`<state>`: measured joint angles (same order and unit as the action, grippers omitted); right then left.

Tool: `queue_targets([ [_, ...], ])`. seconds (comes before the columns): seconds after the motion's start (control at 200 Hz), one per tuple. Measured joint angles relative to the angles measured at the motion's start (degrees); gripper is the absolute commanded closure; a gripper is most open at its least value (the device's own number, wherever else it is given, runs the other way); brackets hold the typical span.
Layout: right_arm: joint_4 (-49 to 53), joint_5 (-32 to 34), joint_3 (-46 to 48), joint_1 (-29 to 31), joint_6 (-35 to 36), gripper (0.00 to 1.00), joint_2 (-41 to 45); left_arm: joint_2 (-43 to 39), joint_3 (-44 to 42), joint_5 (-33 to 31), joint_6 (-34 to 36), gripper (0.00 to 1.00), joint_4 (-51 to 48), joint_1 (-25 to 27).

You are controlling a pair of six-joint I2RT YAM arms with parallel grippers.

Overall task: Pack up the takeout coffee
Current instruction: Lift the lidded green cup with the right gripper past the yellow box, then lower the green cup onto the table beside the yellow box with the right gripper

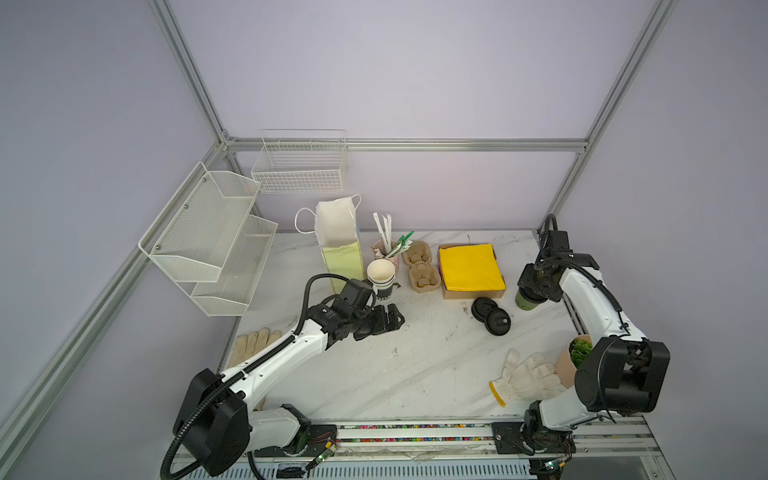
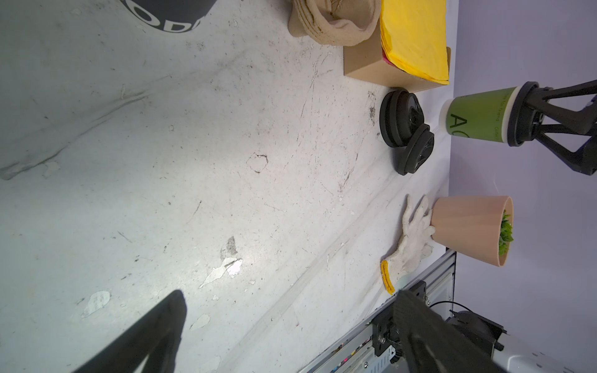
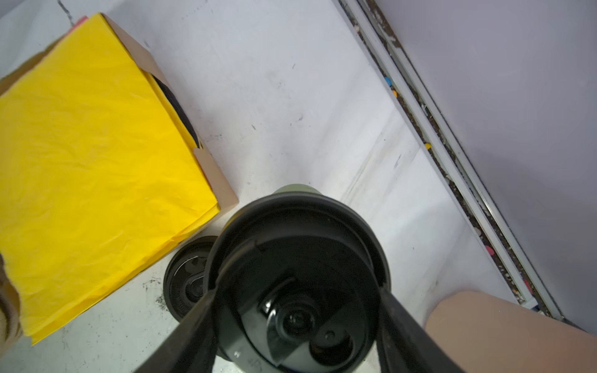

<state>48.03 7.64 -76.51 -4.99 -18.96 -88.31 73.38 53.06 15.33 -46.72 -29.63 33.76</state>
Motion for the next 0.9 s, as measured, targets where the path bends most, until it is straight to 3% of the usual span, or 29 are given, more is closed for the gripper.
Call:
queue_targets([
  [0.9,-3.3,-4.1,0.2,-0.9,0.3,0.23,-5.4,3.4,0.0,2.6,0.0,0.00,0.1,0.0],
])
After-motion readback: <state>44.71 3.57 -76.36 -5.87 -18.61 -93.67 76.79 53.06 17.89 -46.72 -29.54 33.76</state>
